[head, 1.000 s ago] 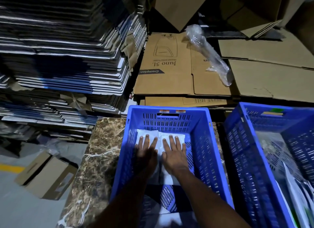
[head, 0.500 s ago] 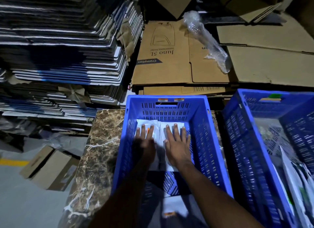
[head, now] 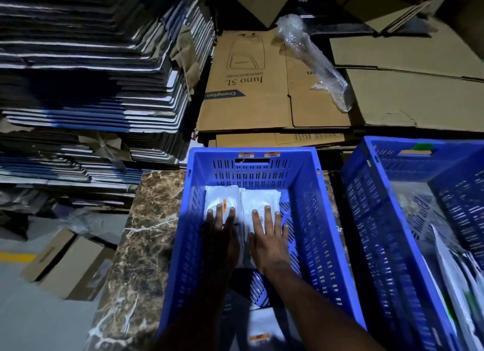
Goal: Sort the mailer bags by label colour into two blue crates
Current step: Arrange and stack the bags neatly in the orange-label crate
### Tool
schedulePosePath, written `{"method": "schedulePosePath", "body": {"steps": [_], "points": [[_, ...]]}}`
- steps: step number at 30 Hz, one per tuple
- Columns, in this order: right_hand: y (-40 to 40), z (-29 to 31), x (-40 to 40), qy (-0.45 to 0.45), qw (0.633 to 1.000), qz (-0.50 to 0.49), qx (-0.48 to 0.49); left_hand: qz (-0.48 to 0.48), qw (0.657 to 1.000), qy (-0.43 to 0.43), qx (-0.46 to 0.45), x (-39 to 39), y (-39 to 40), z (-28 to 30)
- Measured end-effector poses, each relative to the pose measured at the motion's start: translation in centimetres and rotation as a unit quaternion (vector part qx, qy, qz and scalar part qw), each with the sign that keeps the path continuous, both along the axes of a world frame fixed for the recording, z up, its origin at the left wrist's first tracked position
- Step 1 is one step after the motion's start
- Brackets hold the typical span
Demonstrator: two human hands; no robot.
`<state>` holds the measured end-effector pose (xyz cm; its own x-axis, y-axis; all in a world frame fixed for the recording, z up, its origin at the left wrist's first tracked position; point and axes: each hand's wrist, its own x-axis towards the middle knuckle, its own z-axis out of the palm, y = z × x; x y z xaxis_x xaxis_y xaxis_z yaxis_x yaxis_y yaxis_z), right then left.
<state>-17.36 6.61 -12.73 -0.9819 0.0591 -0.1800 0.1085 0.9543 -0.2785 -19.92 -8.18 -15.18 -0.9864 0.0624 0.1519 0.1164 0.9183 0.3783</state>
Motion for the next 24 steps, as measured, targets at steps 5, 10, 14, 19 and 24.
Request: {"method": "schedulePosePath", "body": {"steps": [5,10,14,19,24], "points": [[-0.3,1.6,-0.6,-0.069,0.998,-0.003,0.011,-0.052,0.998,-0.033,0.007,-0.5,-0.9,1.8],[-0.6,5.3,-0.6,-0.1,0.995,-0.01,-0.013,-0.006,0.989,-0.131,-0.067,-0.9,0.3,7.3],[0.0,8.4,1.1,-0.067,0.997,0.037,-0.018,-0.045,0.994,-0.075,-0.064,2.9,1.1,10.4],[1.2,11.1,5.5,-0.068,0.996,0.056,-0.02,-0.191,0.931,-0.307,0.052,7.5,0.7,10.9],[2.9,11.7,12.2,-0.085,0.996,0.035,-0.01,-0.317,0.838,-0.427,-0.123,12.2,0.3,11.7]]}}
